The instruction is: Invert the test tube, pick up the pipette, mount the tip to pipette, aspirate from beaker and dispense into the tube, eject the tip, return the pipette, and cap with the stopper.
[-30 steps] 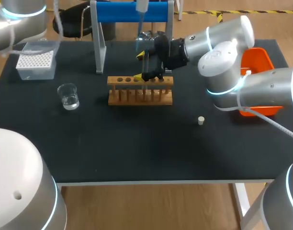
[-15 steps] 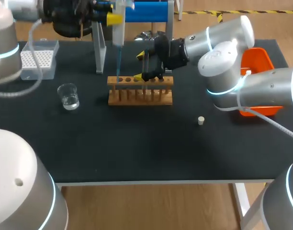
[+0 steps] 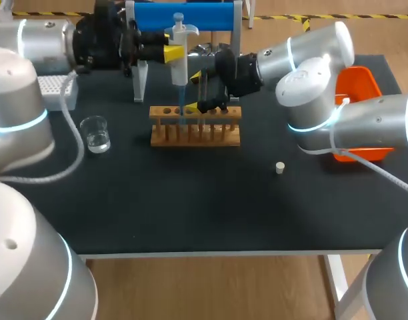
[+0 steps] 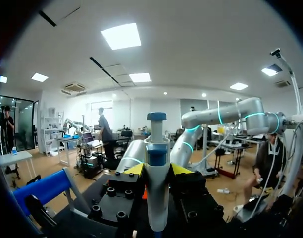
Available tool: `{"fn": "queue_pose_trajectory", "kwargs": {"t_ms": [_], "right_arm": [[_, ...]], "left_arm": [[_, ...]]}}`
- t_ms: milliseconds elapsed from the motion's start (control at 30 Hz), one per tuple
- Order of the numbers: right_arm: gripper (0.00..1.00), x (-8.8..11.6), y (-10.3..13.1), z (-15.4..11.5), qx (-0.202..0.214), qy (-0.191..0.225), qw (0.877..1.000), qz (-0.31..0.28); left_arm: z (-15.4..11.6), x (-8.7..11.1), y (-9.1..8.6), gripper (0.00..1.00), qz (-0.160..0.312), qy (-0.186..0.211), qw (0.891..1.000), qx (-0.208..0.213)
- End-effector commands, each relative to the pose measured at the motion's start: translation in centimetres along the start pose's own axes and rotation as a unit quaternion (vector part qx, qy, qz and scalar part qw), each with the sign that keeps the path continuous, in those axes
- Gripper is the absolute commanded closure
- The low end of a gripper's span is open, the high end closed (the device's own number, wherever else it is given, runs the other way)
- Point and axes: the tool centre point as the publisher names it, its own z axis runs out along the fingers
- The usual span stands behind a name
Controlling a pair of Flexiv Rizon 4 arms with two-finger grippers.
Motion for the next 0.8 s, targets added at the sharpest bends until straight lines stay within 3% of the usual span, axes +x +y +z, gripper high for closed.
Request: {"fn": "queue_pose_trajectory", "kwargs": {"t_ms": [33, 533, 800], "right_arm": [[0.00, 0.0, 0.0, 0.0, 0.001, 0.000, 1.000, 0.000], [0.00, 0.0, 0.0, 0.0, 0.001, 0.000, 1.000, 0.000], [0.00, 0.0, 0.0, 0.0, 0.001, 0.000, 1.000, 0.000]], "left_arm": [[0.3, 0.2, 0.2, 1.00, 0.001, -0.041, 0.999, 0.004], [0.3, 0.2, 0.2, 1.00, 0.001, -0.041, 0.999, 0.004], [2.2, 1.1, 2.0, 1.00, -0.004, -0.036, 0.999, 0.014]]}}
